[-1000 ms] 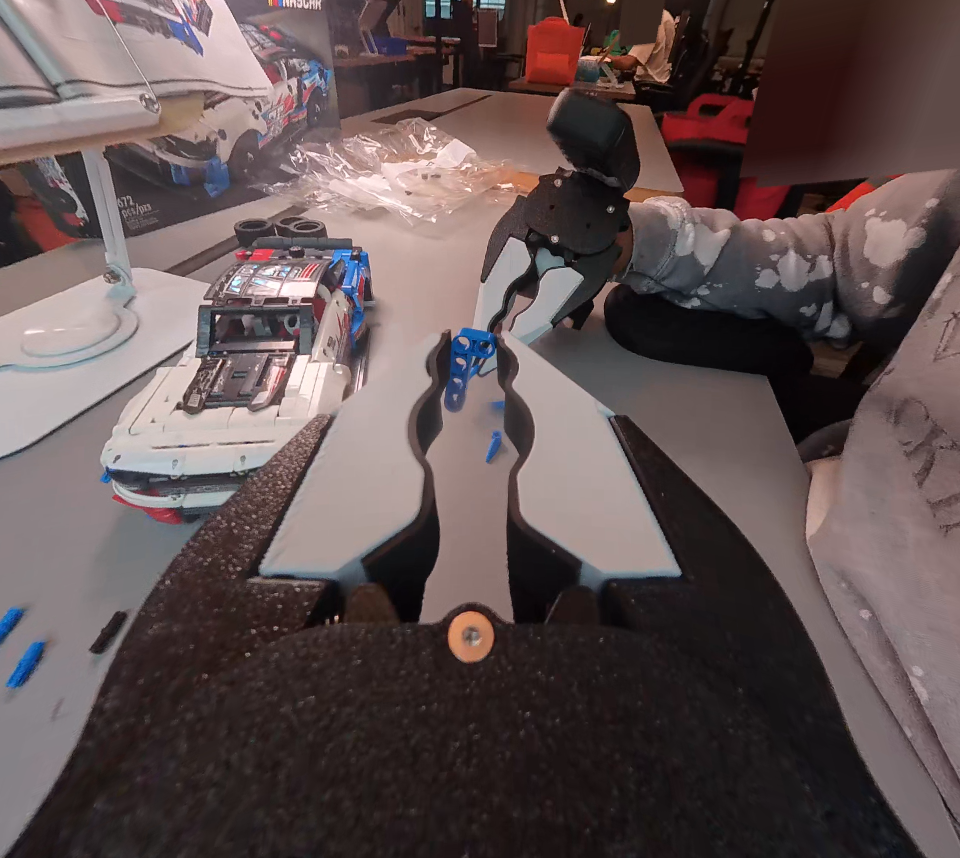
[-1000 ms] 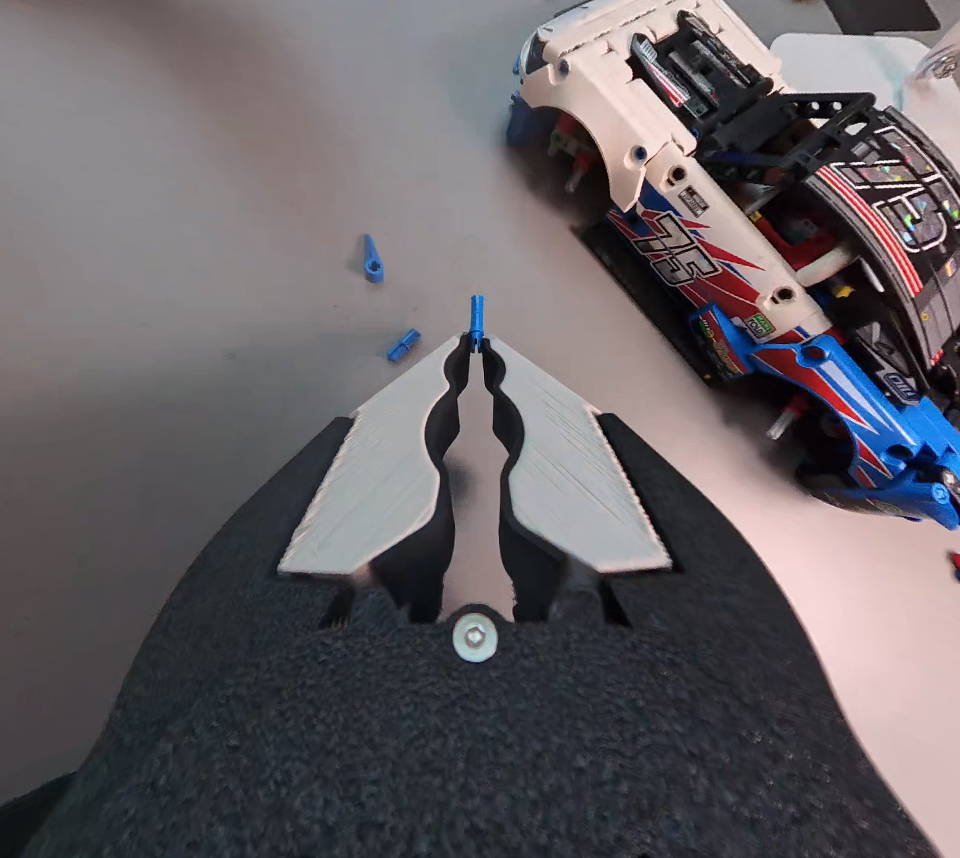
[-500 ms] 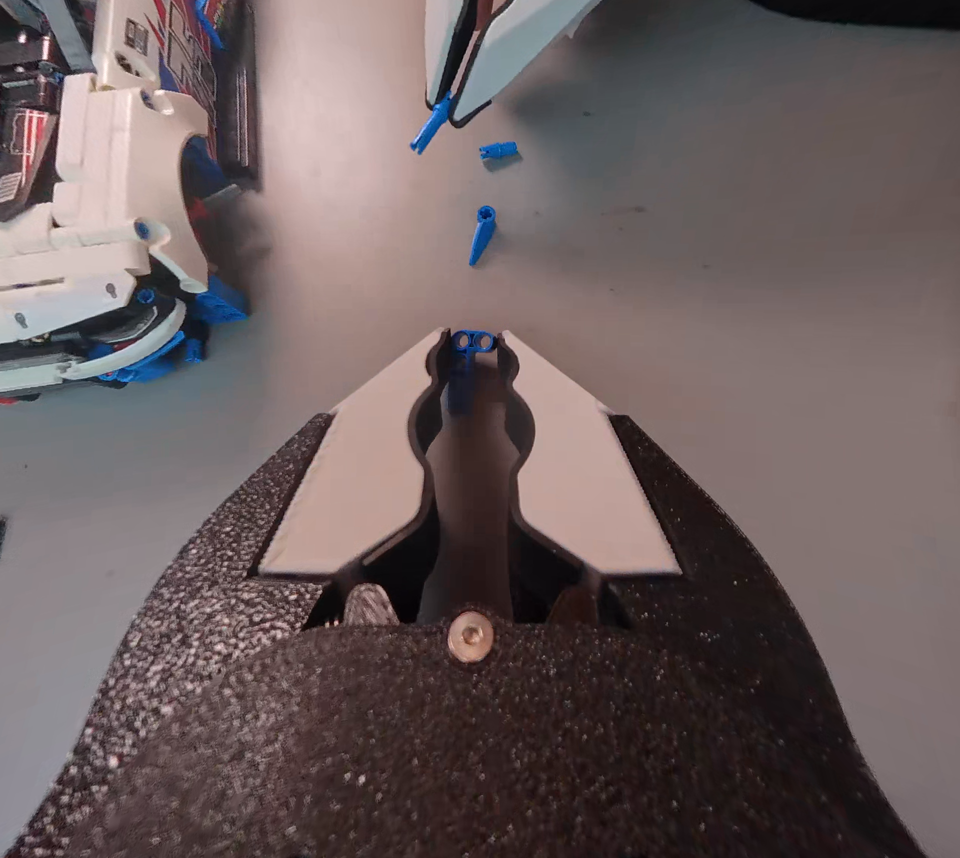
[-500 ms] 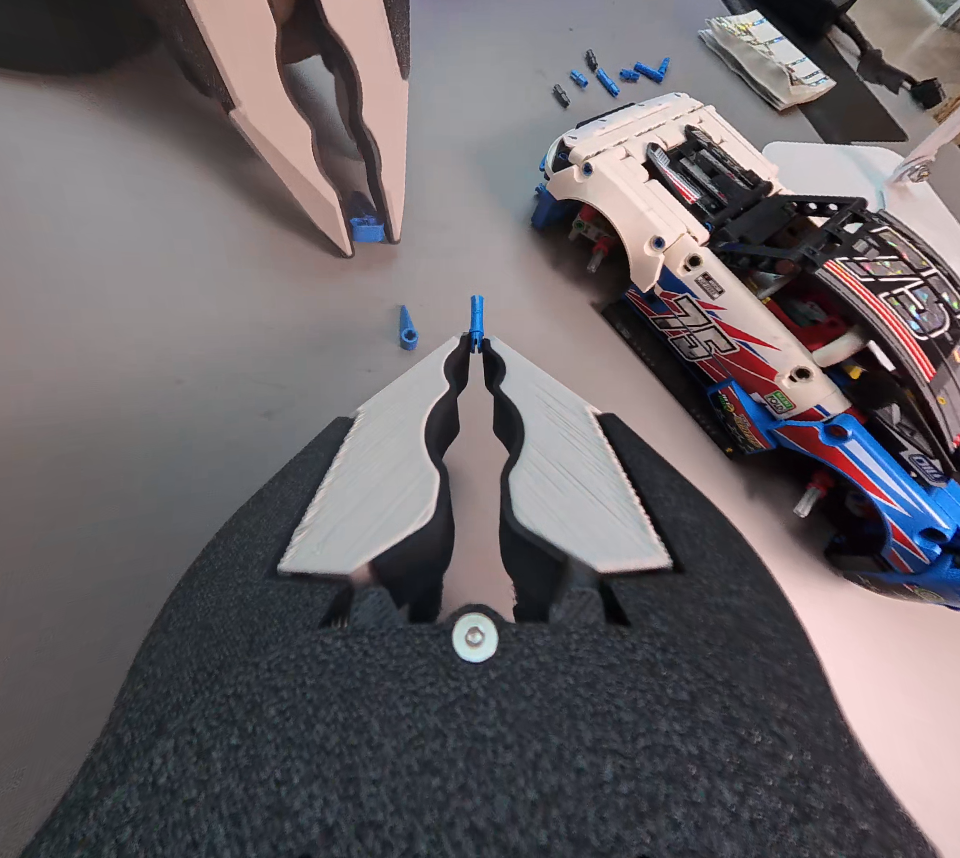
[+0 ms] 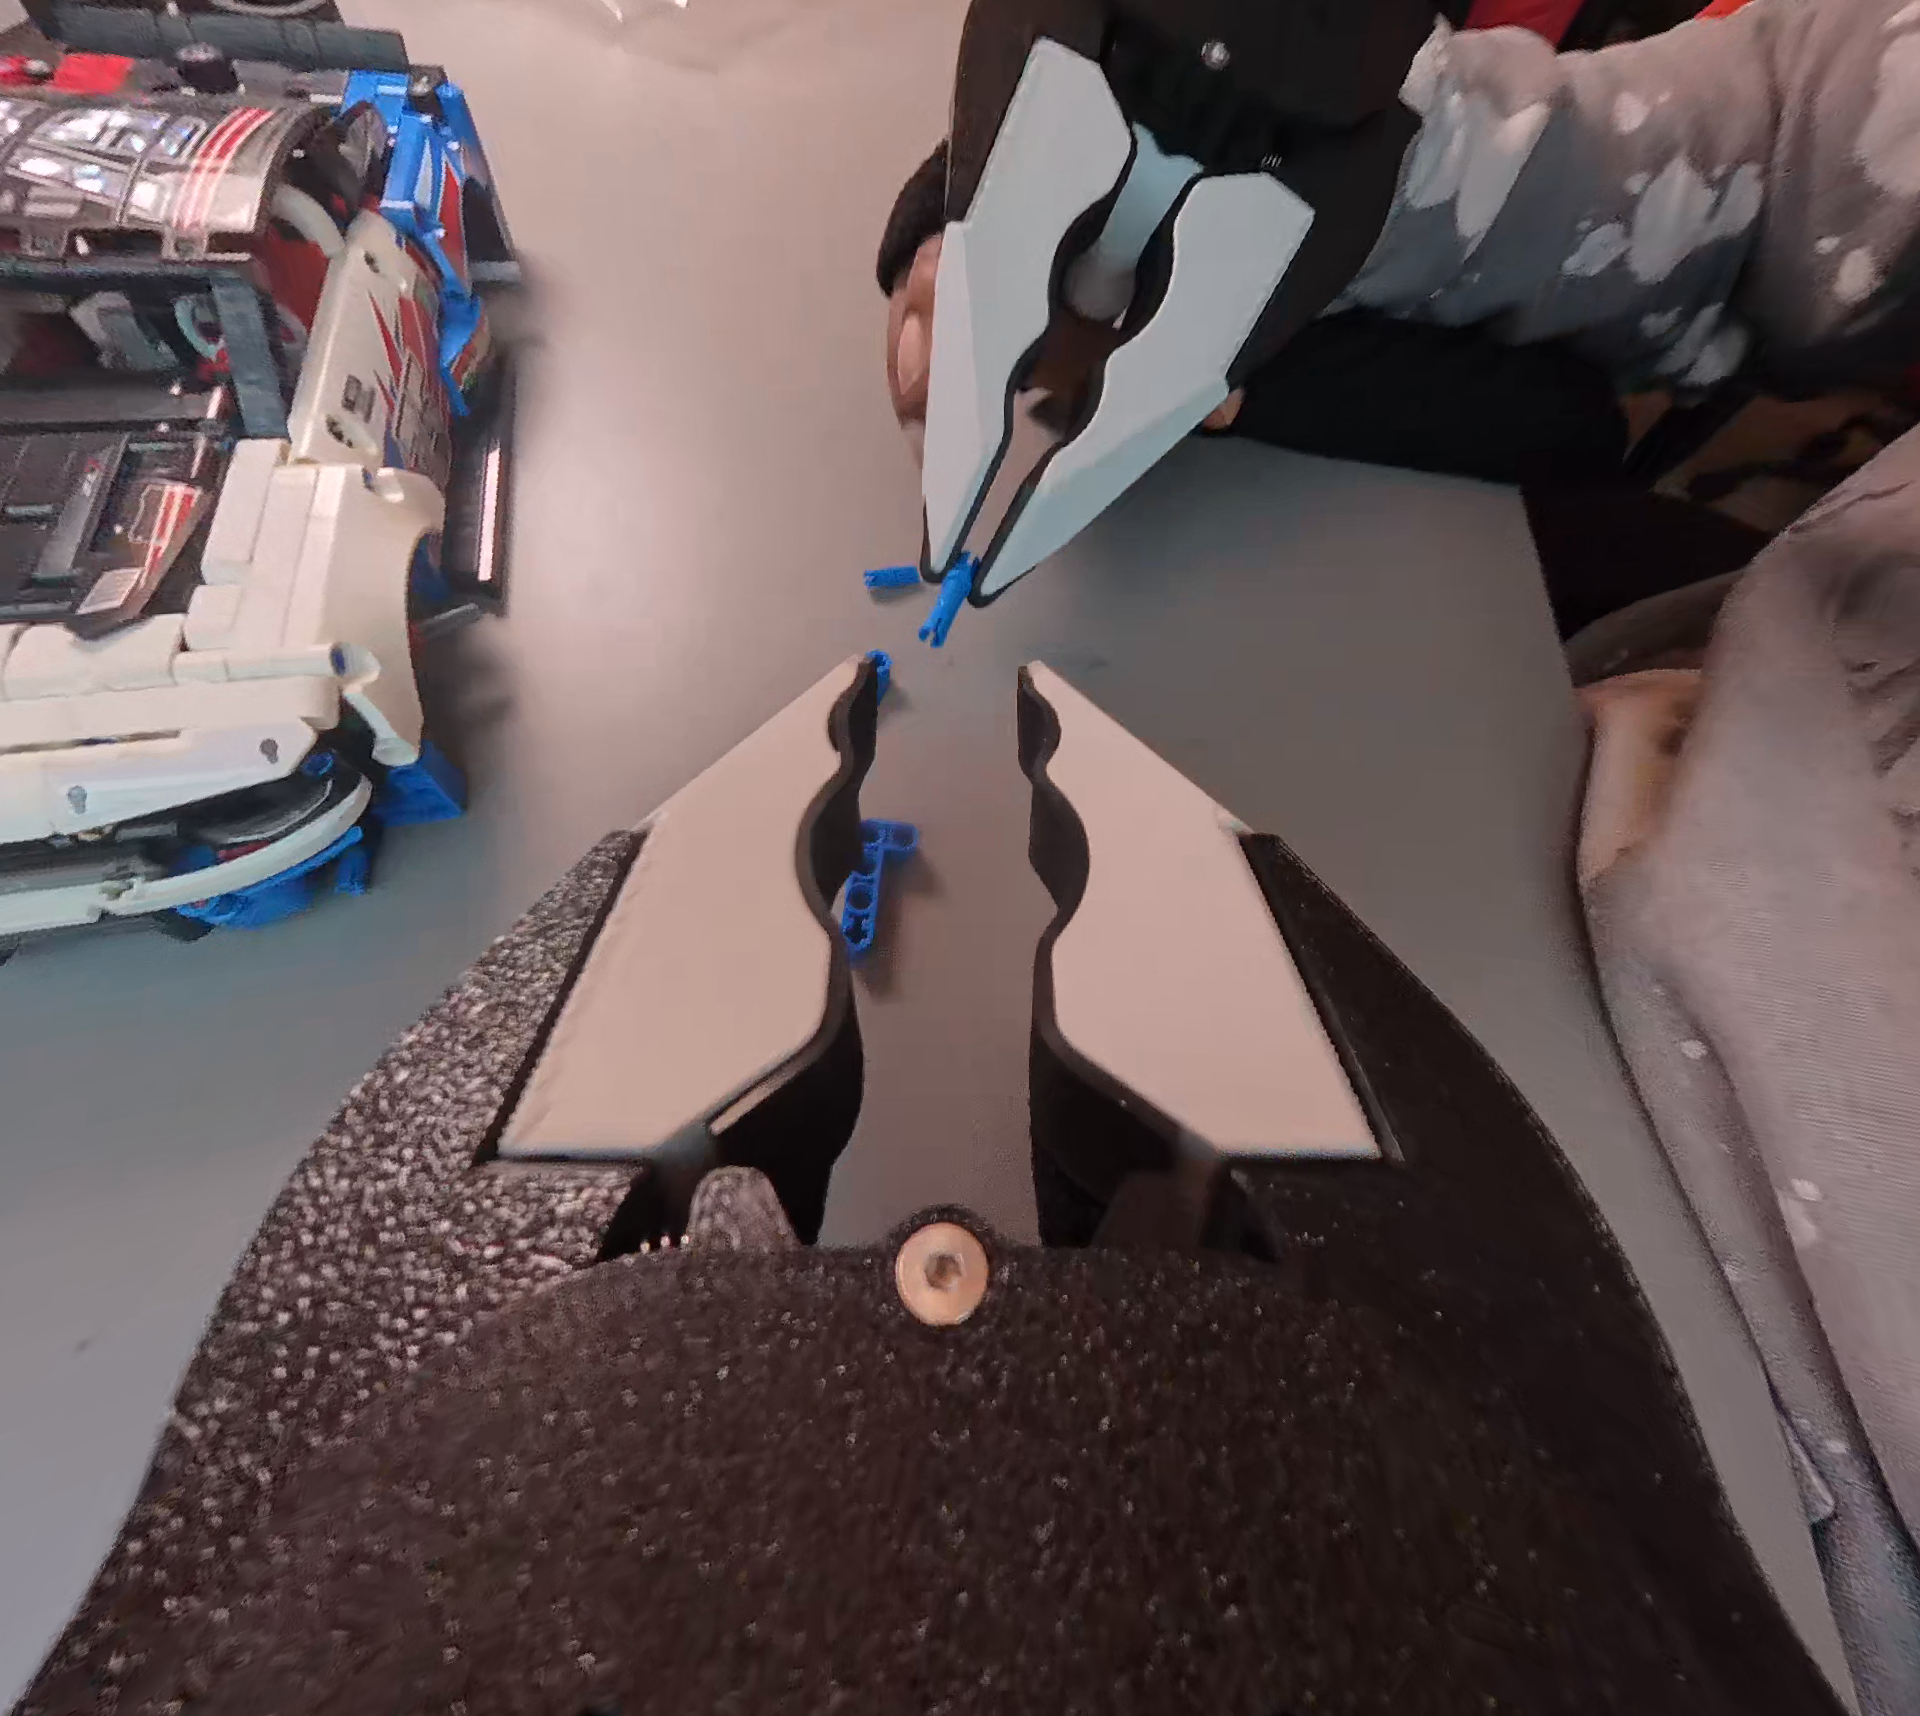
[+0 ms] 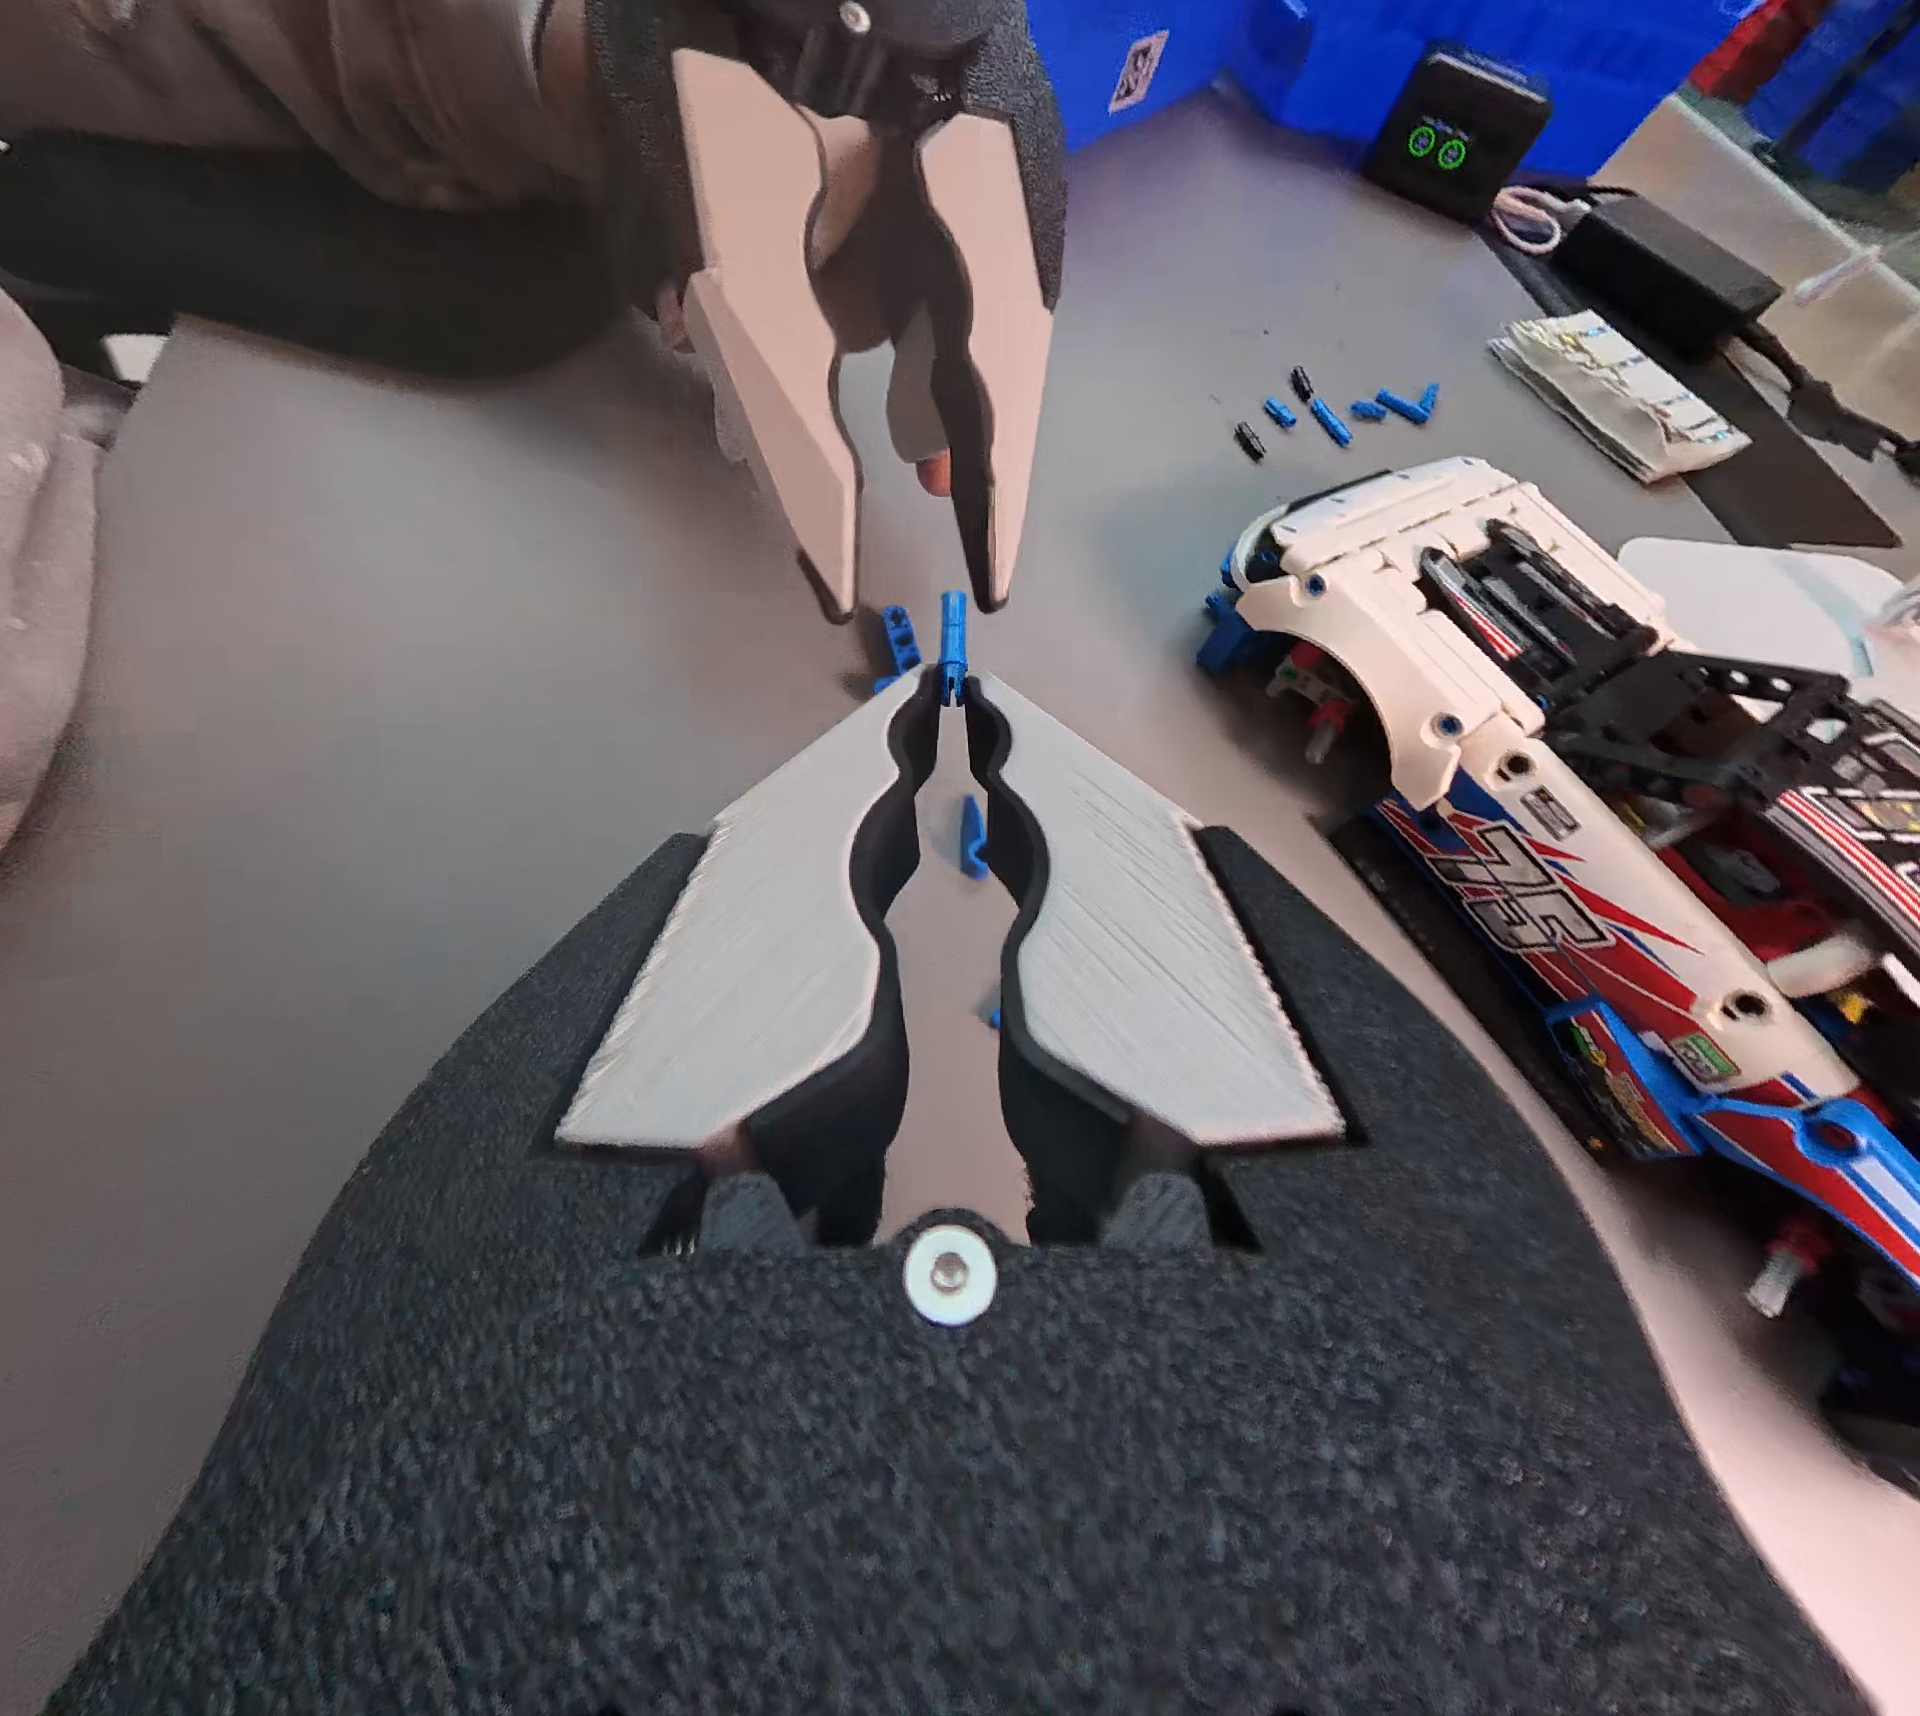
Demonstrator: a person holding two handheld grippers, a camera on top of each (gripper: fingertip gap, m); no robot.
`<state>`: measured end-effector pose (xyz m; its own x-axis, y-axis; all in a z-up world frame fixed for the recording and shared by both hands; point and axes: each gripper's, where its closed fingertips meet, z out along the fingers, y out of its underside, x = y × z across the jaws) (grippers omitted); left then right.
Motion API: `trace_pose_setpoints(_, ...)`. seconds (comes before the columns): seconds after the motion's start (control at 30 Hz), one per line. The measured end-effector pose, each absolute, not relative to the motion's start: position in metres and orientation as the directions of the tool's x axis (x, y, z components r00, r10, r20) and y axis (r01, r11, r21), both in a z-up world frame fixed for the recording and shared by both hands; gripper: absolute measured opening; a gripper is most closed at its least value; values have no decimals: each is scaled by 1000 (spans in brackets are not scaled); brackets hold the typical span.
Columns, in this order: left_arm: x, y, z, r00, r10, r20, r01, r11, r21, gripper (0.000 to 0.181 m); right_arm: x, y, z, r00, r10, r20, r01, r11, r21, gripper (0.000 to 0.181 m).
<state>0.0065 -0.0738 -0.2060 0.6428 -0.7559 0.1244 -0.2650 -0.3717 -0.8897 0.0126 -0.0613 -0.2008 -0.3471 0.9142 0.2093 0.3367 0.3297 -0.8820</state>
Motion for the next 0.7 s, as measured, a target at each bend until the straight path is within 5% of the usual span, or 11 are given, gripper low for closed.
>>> trace_pose_setpoints(0.03,9,-76,-201,629,-766,128,-249,-355,-901,23,12,-66,-199,-358,909,214,322,336,-885,4)
trace_pose_setpoints(0.17,14,-80,-196,608,-787,102,-261,-320,-911,5,10,-80,-199,-393,892,222,307,355,-883,3)
trace_pose_setpoints(0.5,8,-76,-195,633,-772,60,-288,-306,-907,3,7,-74,-196,-351,911,219,301,331,-894,4)
trace_pose_setpoints(0.7,-121,-25,-215,938,-318,-138,-283,-471,-836,3,25,-28,-219,-266,944,193,509,308,-804,34)
